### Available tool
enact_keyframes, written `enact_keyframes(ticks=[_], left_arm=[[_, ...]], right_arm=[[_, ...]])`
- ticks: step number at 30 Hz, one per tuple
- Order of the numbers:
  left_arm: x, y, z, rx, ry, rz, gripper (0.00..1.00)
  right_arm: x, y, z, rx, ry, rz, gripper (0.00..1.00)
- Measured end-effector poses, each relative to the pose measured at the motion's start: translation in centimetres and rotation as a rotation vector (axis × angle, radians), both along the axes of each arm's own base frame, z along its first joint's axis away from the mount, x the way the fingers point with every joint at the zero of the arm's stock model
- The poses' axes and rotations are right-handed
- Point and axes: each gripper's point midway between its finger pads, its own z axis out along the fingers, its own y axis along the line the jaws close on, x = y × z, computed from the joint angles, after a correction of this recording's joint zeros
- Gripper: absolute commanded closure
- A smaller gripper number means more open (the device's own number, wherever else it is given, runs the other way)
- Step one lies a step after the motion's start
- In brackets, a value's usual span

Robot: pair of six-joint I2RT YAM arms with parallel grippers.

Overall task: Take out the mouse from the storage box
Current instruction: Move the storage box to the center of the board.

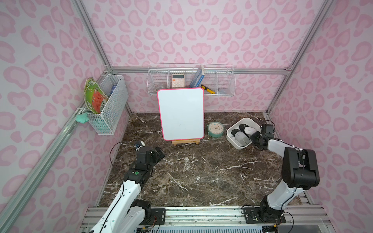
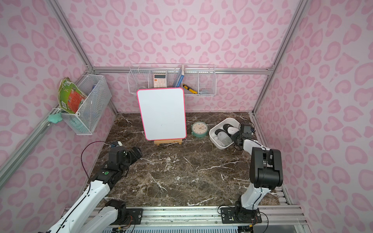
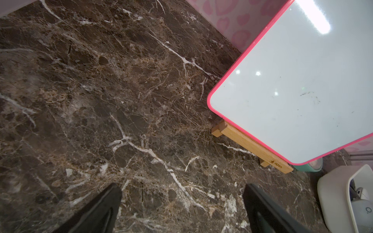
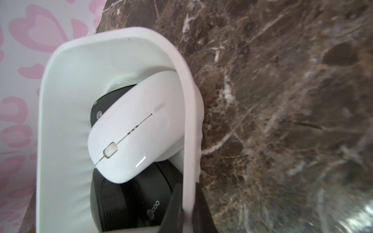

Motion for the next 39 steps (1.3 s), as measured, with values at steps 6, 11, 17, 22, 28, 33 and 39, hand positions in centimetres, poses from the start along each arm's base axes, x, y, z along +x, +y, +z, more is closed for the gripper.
enact_keyframes(ticks=[6, 11, 17, 22, 28, 33, 39], left_arm=[[0.8, -1.3, -0.1, -0.033, 0.025, -0.052, 0.01], [1.3, -3.3, -0.9, -0.057, 0.065, -0.138, 0.01], [1.5, -7.7, -1.6, -0.089, 0.1, -0.283, 0.01], [1.1, -12.9, -2.7, -0.087, 0.152, -0.426, 0.03], [-0.5, -19.6, -3.8, -0.062, 0.198, -0.597, 0.03], [-1.2, -24.1, -4.6, -0.046, 0.235, -0.685, 0.05], [-1.2, -29.9, -5.3, -0.026, 0.273, -0.784, 0.13]], right_arm=[[-3.8, 0.3, 0.0, 0.007, 0.006, 0.001, 0.93], [-7.5, 2.0, -0.4, 0.059, 0.008, 0.026, 0.92], [-10.9, 6.5, -0.3, 0.101, 0.005, 0.107, 0.87], [-12.8, 10.1, 0.2, 0.136, -0.02, 0.165, 0.77], [-13.3, 11.3, 1.1, 0.136, -0.061, 0.171, 0.55], [-13.0, 10.6, 2.4, 0.088, -0.113, 0.18, 0.46], [-12.3, 9.6, 5.4, -0.003, -0.213, 0.218, 0.42]])
